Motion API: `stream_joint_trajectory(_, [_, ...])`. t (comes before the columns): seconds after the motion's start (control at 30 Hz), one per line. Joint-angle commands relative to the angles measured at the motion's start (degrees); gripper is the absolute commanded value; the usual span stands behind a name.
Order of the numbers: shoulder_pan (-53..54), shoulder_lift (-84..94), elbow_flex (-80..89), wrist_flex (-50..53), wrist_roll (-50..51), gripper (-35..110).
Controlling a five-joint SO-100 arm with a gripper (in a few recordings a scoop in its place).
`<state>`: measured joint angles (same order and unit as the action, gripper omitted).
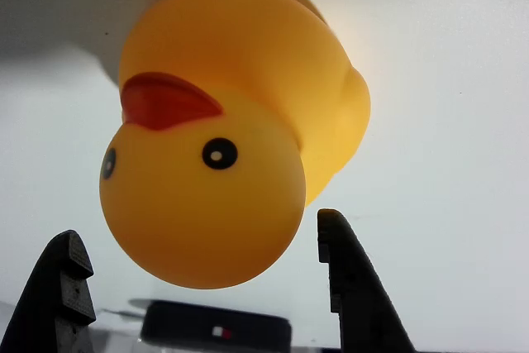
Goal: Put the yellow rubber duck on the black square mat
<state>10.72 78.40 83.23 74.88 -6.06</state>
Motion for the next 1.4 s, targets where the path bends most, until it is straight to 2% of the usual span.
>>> stream_joint_trajectory(0.0, [-1.14,1.58,-0.7,0.79,-0.79,32])
stream_joint_trajectory(1.37, [-1.05,6.86,-0.97,0.26,-0.18,32])
